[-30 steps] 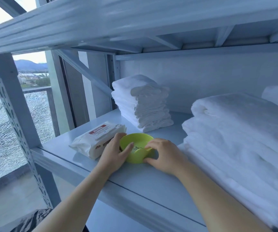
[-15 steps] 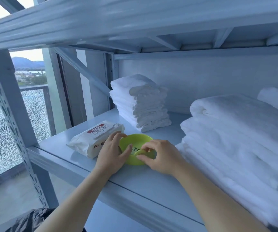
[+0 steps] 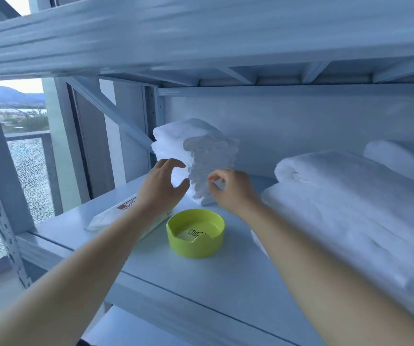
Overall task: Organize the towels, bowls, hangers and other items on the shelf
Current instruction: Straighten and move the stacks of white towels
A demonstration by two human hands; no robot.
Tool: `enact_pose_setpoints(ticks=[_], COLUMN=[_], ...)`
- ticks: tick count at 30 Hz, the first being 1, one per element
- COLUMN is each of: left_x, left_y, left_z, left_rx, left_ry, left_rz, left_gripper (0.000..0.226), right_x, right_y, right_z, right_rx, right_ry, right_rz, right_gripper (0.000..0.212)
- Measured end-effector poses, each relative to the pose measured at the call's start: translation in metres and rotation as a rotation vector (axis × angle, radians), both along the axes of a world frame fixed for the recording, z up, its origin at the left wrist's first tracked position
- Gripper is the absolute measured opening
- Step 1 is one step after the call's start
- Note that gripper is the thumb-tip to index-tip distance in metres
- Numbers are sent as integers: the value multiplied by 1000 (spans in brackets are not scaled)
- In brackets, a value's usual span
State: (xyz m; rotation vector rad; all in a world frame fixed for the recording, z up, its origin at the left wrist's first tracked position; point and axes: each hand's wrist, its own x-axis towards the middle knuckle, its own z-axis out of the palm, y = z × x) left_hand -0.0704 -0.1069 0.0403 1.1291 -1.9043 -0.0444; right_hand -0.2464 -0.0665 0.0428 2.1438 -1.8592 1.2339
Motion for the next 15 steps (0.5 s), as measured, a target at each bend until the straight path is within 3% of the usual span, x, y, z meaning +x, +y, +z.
enact_pose_setpoints(ticks=[7,15], left_x=[-12,-28], left_y=[-39,-76], left_z=[10,6], left_rx=[66,140], left_ry=[-179,-147], left_rz=[62,125], left_gripper=[45,79], right_x=[-13,-27], right_y=[-42,-77], right_z=[27,87], right_rx=[125,107], right_ry=[190,571], right_rz=[-120,-152], right_gripper=[27,42])
